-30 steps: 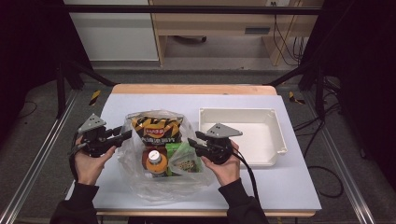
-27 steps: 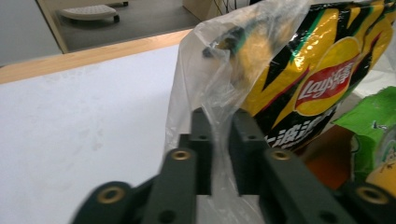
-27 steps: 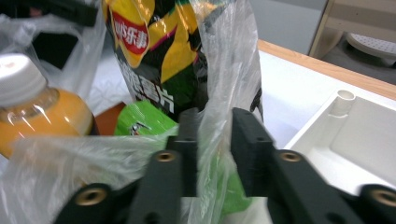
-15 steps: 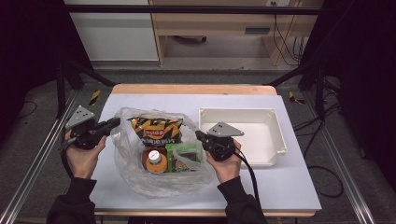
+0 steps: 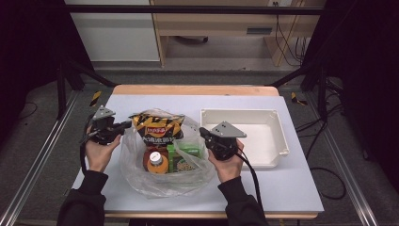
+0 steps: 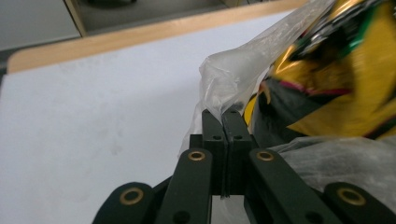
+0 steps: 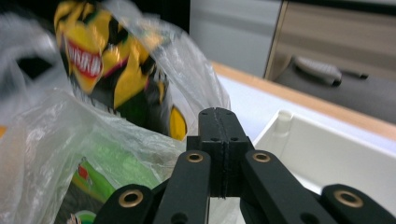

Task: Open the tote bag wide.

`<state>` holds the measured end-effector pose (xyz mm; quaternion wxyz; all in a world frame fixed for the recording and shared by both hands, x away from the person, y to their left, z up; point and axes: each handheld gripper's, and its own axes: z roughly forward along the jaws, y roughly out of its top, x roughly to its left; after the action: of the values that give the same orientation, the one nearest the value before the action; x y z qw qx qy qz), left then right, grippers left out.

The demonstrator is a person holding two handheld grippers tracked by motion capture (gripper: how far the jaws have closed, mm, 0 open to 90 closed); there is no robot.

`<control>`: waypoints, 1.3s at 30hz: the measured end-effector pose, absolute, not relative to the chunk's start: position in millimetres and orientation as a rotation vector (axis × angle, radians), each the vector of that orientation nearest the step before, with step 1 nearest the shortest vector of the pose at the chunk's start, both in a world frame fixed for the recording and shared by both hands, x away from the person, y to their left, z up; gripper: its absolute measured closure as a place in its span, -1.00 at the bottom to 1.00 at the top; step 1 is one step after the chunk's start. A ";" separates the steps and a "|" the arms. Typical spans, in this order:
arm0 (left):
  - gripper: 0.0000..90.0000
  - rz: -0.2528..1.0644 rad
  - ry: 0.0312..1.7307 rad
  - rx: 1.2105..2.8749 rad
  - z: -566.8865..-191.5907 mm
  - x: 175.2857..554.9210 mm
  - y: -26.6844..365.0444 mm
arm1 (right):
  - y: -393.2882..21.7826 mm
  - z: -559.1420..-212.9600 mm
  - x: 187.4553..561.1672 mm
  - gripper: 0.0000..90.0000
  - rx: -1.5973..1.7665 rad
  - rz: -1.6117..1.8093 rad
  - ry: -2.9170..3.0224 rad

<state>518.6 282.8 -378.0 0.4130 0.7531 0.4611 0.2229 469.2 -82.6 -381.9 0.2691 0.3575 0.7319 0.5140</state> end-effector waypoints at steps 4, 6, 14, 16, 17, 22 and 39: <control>0.99 0.511 1.180 1.985 -397.9 522.9 276.4 | -86.3 -377.8 465.9 1.00 0.952 1.401 1.909; 0.99 0.479 1.181 2.008 -411.7 521.7 276.1 | -88.9 -378.7 468.2 1.00 0.974 1.369 1.907; 0.95 0.447 1.193 2.030 -435.0 511.2 280.3 | -87.4 -410.2 479.9 1.00 1.057 1.189 2.128; 0.92 0.442 1.208 2.064 -445.3 510.3 278.2 | -85.8 -416.0 480.7 1.00 1.053 1.172 2.160; 0.89 0.445 1.214 2.073 -449.0 510.8 276.6 | -84.7 -417.7 480.7 1.00 1.050 1.166 2.171; 0.75 0.428 1.230 2.083 -460.3 513.0 274.3 | -86.6 -416.3 478.4 0.75 1.046 1.183 2.160; 0.23 0.482 1.171 1.903 -429.5 465.5 290.5 | -103.8 -392.7 427.7 0.17 0.947 1.389 2.173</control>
<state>465.5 290.5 -429.5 0.4148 0.7575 0.4662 0.1918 427.7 -103.8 -392.7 0.1958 0.3381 0.7755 0.4959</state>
